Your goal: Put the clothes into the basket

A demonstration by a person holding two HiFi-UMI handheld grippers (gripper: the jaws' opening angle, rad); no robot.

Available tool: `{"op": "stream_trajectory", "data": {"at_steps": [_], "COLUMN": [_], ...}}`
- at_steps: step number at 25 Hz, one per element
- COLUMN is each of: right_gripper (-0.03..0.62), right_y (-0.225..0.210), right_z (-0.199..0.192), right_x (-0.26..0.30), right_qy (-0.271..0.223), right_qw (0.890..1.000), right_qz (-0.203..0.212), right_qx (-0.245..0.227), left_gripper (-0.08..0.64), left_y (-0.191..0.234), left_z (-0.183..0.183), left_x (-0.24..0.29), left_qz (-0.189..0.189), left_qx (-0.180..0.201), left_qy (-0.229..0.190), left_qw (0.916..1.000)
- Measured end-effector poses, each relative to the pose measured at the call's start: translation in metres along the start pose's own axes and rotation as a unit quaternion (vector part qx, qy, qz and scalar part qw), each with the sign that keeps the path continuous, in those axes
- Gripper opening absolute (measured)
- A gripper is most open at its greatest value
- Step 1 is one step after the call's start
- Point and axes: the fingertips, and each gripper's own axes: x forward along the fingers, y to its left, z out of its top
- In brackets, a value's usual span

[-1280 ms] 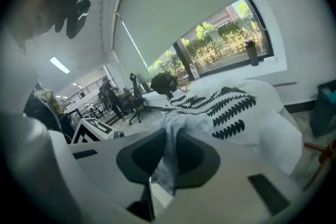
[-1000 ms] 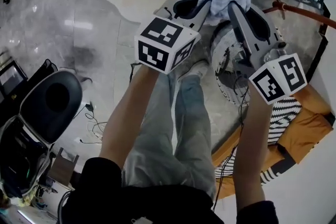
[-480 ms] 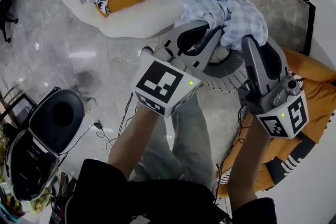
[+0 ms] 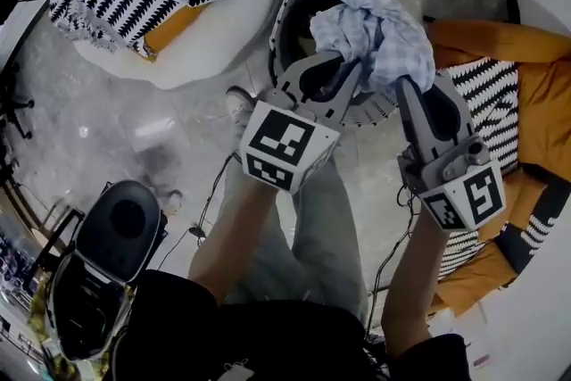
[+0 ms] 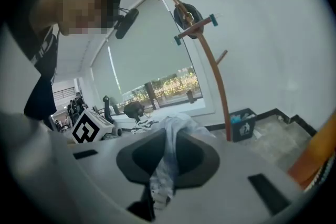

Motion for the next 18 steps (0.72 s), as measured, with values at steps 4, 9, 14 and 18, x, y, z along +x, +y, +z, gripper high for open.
{"op": "stream_trajectory", "data": {"at_steps": [4, 9, 14, 18], "right_gripper": [0.046, 0.046, 0.077, 0.075], "right_y": [-0.019, -0.044, -0.064, -0.072], "right_z": [-0.049, -0.118, -0.179, -0.182], "right_x": [-0.029, -0.042, -0.045, -0.052], "right_qy": [0.037, 0.091, 0.193, 0.19], "right_qw": [0.998, 0.989, 0.964, 0.958], "right_qz": [-0.042, -0.099, -0.176, -0.205], "right_qx": [0.029, 0.063, 0.048, 0.065], "left_gripper": [0.04, 0.04, 0.041, 0.041], "left_y": [-0.016, -0.01, 0.02, 0.035], "left_z": [-0.045, -0.095, -0.122, -0.129], "left_x": [0.019, 0.039, 0.04, 0.035], "left_qz": [-0.001, 0.024, 0.065, 0.088], "left_qx": [-0.009, 0.01, 0.02, 0.02], "left_qy": [0.054, 0.118, 0.165, 0.19], "left_qw": [0.9985, 0.9927, 0.9839, 0.9776]}}
